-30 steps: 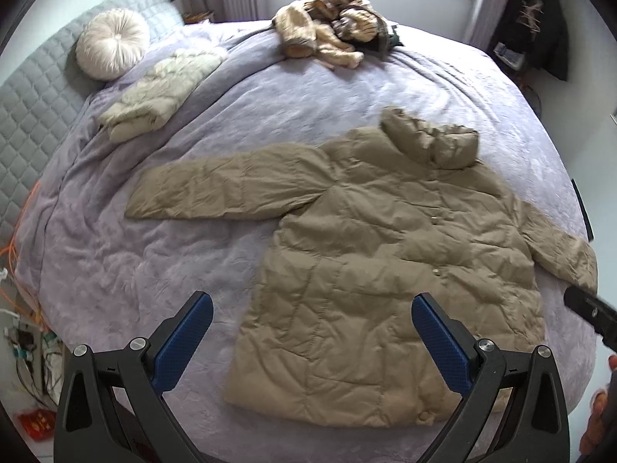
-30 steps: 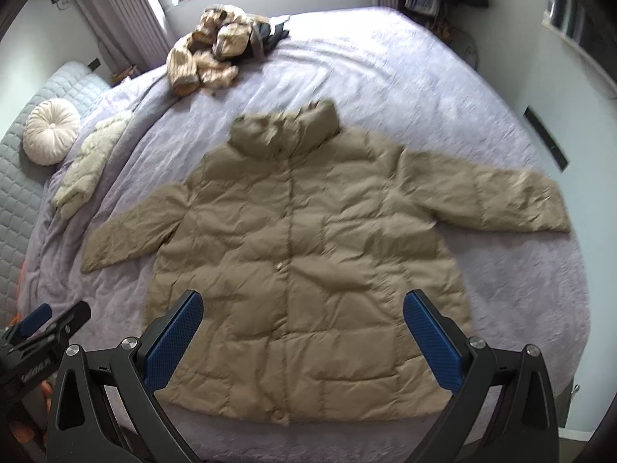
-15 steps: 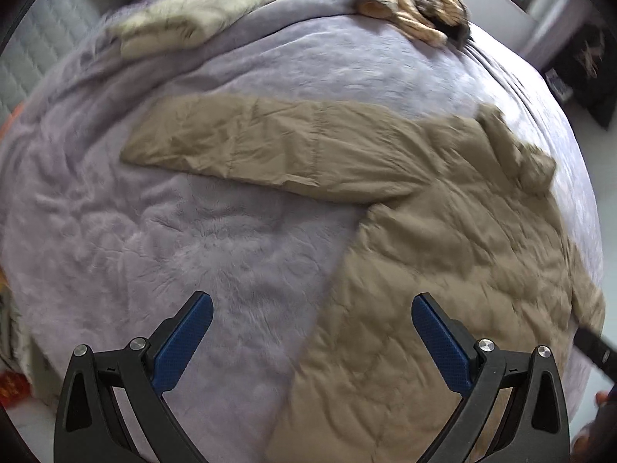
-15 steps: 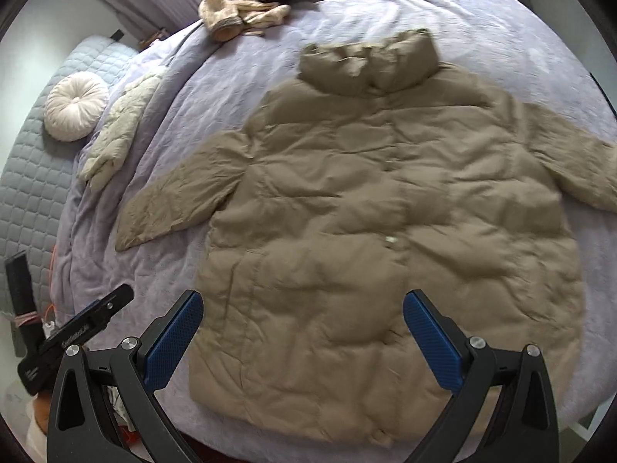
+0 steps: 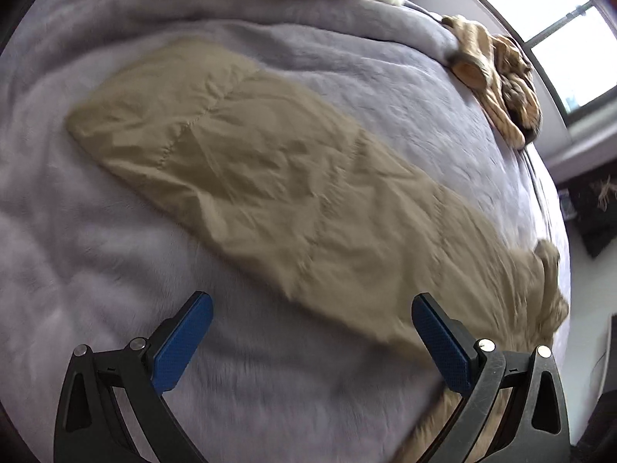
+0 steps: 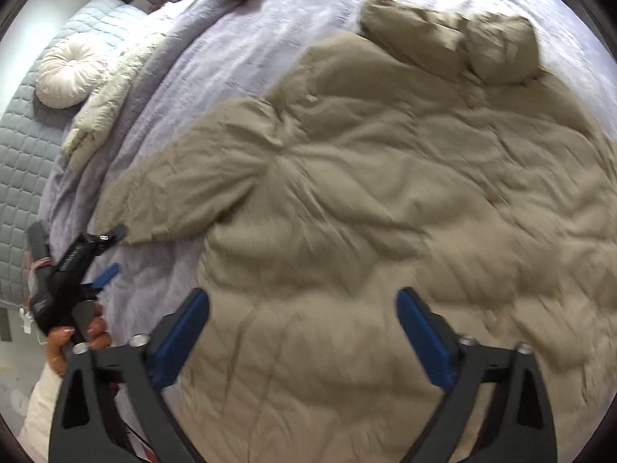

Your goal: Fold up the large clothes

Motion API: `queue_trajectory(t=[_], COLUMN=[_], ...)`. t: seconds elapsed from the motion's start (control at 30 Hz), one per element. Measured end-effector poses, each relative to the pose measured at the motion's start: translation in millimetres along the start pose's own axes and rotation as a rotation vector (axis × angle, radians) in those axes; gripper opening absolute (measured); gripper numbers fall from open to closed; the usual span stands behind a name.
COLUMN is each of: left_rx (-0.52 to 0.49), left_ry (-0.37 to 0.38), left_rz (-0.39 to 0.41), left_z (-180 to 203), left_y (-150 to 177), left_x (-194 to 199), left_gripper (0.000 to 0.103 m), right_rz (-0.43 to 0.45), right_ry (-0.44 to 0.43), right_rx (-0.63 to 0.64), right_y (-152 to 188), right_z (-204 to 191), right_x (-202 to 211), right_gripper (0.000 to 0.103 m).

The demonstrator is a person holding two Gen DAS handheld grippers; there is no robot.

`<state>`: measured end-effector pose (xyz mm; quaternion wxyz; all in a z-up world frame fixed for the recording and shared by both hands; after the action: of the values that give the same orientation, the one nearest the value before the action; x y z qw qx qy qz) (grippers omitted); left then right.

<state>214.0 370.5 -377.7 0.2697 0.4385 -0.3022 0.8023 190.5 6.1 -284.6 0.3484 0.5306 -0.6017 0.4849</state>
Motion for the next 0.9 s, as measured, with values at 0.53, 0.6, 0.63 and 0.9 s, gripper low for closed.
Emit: queue_trajectory(t=[0.53, 0.6, 0.63, 0.9], left_rx=[-0.022, -0.08, -0.116, -0.377], left_ry=[0.028, 0.043, 0.057, 0.229], left_rz=[0.159, 0.197, 0.217, 0.34], left_z=[10.6, 29.9, 41.6, 167.3], left_y=[-74.7, -84.1, -85.9, -71.3], left_x=[-25.7, -14.1, -5.2, 67.9], left_gripper=[0.009, 0.009, 0.009, 0.009], right_rz=[-0.002, -0.027, -0.037, -0.044], right_ry=[-0.098, -0.102, -0.113, -0.182], right_rx=[0.128, 0.095, 0.067, 0.002], right_y=[-58.9, -56.3, -57.3, -63.2], right_z=[-63.9, -59.2, -55.3, -42.2], right_x=[-116.4, -127.8, -132.6, -142.1], right_gripper=[0.018, 0.018, 0.018, 0.013])
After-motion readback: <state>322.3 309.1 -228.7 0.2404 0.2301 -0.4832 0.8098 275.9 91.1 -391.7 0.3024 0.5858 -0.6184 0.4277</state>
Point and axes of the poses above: each gripper's, at about its wrist camera, not at the fingertips, and x roughly against the way its jaws point, z to its right, y to its underside, the point moved 9 cm from there along -x, roughly the way its jaws point
